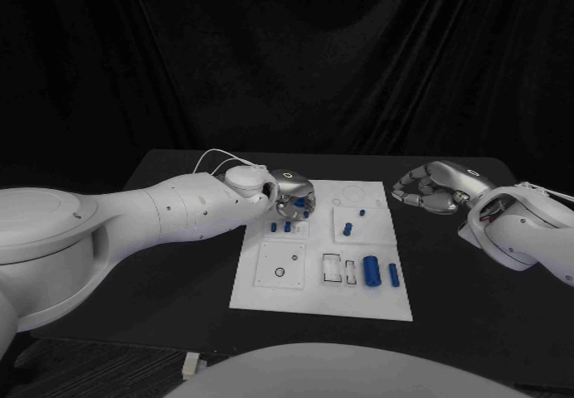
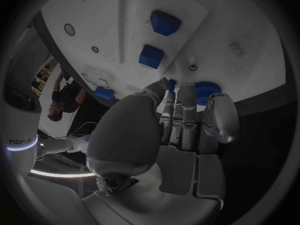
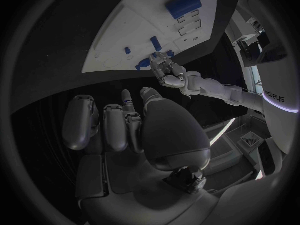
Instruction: Assemble the parts on the task board
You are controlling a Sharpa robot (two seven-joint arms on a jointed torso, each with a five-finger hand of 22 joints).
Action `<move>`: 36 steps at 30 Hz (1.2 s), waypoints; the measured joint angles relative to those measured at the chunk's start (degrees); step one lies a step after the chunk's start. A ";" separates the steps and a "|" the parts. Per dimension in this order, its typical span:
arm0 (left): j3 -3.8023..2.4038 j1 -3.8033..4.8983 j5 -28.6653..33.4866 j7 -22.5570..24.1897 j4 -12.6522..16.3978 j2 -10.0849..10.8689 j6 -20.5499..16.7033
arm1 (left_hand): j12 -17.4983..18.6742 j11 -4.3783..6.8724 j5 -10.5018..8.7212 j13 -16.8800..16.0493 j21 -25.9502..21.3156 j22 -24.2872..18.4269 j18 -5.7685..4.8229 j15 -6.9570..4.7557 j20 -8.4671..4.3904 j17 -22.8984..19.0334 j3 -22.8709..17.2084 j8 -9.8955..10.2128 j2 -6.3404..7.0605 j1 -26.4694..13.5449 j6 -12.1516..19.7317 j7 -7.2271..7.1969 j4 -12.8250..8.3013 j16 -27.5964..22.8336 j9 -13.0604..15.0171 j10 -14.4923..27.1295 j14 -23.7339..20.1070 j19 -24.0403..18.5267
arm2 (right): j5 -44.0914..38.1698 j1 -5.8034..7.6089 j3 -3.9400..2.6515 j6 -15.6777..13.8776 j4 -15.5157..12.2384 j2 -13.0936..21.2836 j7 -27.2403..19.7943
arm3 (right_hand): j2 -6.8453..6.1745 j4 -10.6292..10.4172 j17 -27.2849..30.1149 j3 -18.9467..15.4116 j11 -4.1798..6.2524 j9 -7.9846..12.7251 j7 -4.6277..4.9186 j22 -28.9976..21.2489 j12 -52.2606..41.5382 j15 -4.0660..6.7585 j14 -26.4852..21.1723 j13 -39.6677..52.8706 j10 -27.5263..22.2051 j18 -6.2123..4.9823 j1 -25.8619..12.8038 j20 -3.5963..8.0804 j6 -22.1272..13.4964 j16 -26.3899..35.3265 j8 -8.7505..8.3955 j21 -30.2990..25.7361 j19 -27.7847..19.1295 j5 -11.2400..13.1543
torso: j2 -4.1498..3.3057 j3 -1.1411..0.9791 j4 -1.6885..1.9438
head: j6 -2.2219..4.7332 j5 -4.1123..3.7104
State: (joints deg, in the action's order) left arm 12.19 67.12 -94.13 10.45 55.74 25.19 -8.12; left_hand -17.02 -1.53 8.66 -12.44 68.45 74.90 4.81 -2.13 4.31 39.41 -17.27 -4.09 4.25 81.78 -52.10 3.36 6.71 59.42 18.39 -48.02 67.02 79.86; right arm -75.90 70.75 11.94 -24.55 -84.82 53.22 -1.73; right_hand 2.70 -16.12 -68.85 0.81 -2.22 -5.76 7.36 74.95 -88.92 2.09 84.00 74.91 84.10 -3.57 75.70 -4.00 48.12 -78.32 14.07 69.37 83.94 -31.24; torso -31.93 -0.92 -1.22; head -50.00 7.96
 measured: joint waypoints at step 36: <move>0.01 -1.10 -0.05 2.81 3.28 3.35 -8.55 | 1.09 0.59 2.92 0.66 3.56 0.04 0.01 -0.12 -0.40 0.26 -3.22 -2.92 -1.75 2.27 -10.32 0.56 -4.35 3.76 -0.07 -16.58 4.04 1.66 | 0.00 -0.24 0.00 0.00 -0.34 0.41 -0.03 | 0.00 0.00 -0.01 0.00 0.00 -0.01 0.00 -0.02 0.00 0.00 0.00 0.00 0.00 0.00 0.00 0.00 0.00 0.00 0.00 0.00 0.00 0.00 | -0.07 0.05 0.01 | 0.00 -0.34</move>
State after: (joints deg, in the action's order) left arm 12.21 66.01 -94.18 13.27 59.01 28.54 -16.67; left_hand -15.93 -0.94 11.59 -11.79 72.01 74.95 4.82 -2.25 3.91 39.67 -20.49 -7.02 2.51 84.05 -62.42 3.92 2.36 63.18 18.32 -64.60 71.06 81.52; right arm -75.90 70.51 11.94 -24.56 -85.16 53.63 -1.75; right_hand 2.70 -16.12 -68.86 0.81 -2.22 -5.77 7.35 74.92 -88.92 2.09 84.00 74.91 84.10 -3.57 75.70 -4.00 48.12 -78.32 14.07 69.37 83.94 -31.24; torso -31.99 -0.87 -1.22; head -50.00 7.62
